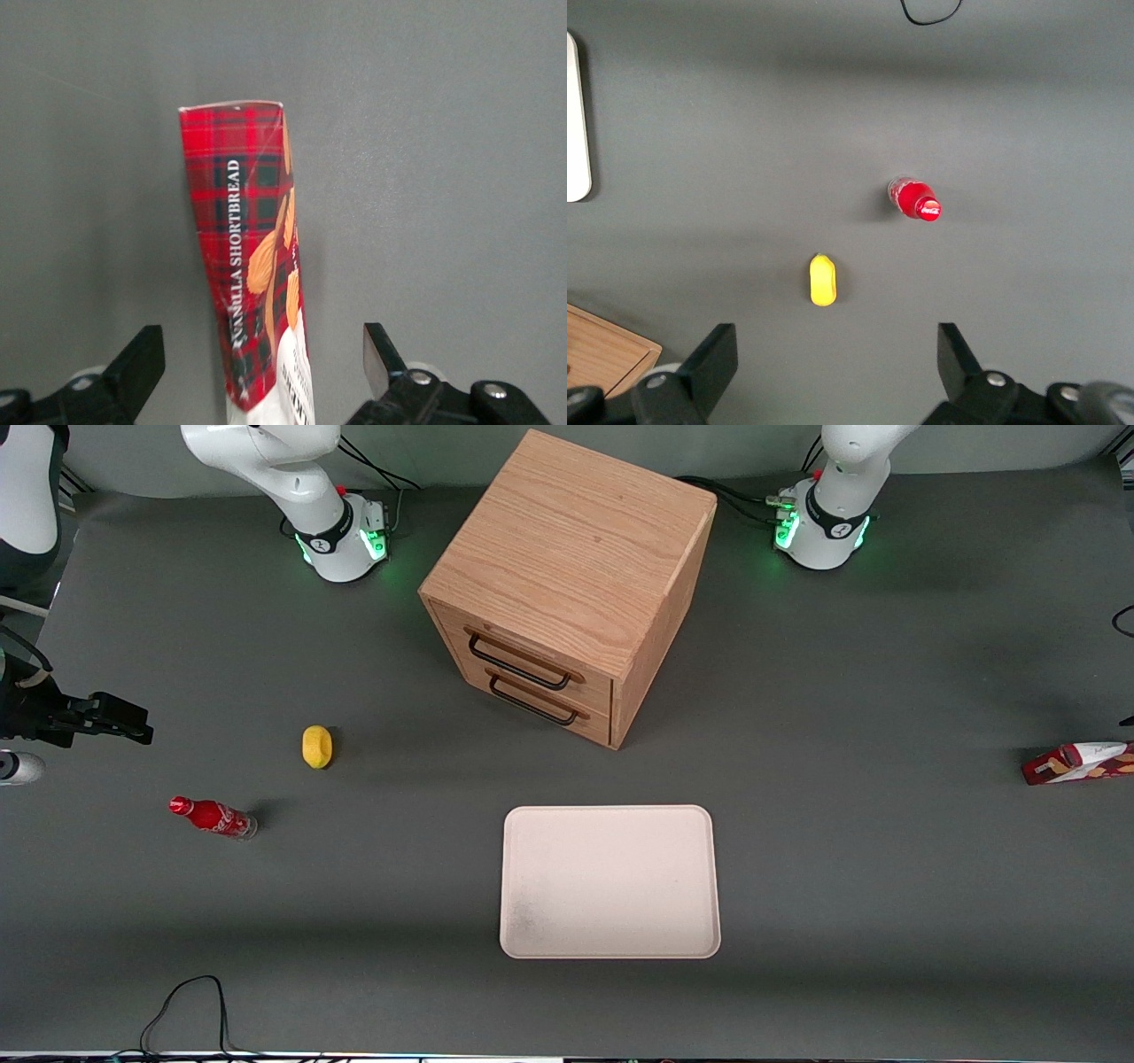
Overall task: Place red cookie box on tray
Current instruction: 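Close the left gripper on the end of the shortbread box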
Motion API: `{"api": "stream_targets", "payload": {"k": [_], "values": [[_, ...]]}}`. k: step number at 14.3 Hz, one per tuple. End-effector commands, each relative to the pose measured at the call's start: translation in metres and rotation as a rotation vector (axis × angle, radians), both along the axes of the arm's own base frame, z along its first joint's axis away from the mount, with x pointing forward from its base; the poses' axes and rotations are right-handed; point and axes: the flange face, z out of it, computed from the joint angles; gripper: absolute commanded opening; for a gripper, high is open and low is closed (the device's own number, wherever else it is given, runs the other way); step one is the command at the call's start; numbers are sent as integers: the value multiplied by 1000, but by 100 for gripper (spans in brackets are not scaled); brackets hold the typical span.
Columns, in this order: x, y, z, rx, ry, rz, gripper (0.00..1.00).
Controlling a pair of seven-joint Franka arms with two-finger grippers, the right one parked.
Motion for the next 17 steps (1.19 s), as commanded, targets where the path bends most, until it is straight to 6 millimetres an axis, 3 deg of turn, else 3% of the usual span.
{"api": "stream_targets", "payload": {"k": [1,3,4,5,6,8,9,12,14,17], "values": [[-6,-9,-9,7,-6,7,100],[-9,-7,-4,3,-1,10,100],[-9,-7,-5,2,0,10,90],[-8,-9,-6,1,1,7,59],[-8,-9,-5,-1,3,6,39],[-10,-9,-2,-10,15,9,9],[-10,-9,-1,-12,18,9,1],[-8,-9,5,-6,11,5,0],[-5,-10,20,4,0,3,0],[7,-2,76,-16,26,8,0]]}}
